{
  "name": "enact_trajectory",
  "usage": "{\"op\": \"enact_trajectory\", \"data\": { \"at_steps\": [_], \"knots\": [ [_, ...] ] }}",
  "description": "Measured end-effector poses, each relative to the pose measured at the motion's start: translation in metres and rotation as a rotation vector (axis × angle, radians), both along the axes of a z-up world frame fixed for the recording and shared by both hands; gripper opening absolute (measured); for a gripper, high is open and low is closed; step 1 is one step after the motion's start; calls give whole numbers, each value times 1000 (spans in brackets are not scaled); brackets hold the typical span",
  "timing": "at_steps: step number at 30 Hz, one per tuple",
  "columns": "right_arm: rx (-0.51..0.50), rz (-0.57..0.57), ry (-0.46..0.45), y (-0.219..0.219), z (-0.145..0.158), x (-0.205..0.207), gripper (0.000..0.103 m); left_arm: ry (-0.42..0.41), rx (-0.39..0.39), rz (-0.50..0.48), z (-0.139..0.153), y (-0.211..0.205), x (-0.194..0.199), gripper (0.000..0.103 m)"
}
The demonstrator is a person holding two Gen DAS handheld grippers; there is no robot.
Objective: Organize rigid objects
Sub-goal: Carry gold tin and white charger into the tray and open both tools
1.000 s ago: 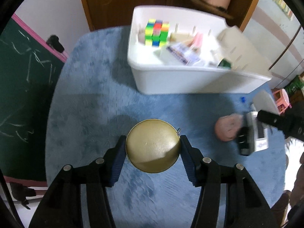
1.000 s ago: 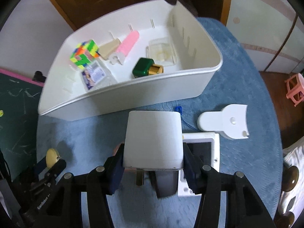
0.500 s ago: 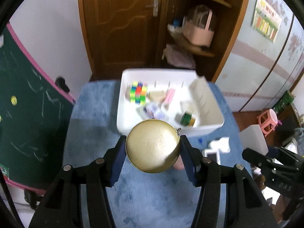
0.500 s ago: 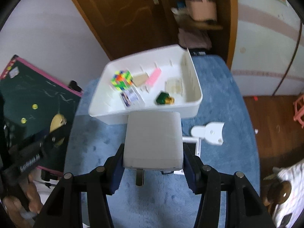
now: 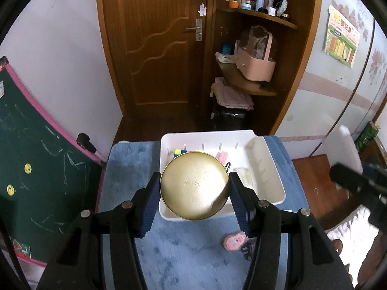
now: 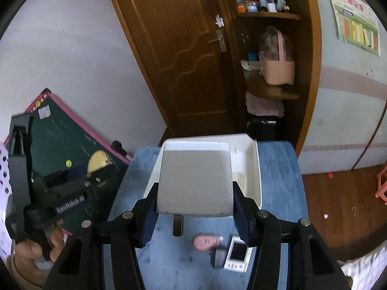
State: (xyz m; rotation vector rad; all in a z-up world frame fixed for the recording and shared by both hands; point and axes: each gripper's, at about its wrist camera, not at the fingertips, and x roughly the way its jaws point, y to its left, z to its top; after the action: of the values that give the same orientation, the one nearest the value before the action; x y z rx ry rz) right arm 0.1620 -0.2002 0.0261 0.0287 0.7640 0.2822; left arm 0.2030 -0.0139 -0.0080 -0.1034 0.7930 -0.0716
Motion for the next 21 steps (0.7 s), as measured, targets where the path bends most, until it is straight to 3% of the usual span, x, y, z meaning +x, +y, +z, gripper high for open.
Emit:
{"op": "enact_trajectory", "data": {
  "at_steps": [4, 9, 15, 21],
  "knots": [
    [-12, -14, -19, 9, 6, 33, 55, 28, 3, -5, -11, 0, 30, 59],
    [-29, -58, 3, 16, -7, 88, 55, 100, 2, -9, -46, 1, 74, 59],
    [-78, -148, 118, 18, -66, 168, 55, 208, 19, -27, -107, -2, 120, 59],
    [-117, -204, 249, 17, -142, 217, 55, 299, 41, -56, -160, -10, 144, 59]
  ]
}}
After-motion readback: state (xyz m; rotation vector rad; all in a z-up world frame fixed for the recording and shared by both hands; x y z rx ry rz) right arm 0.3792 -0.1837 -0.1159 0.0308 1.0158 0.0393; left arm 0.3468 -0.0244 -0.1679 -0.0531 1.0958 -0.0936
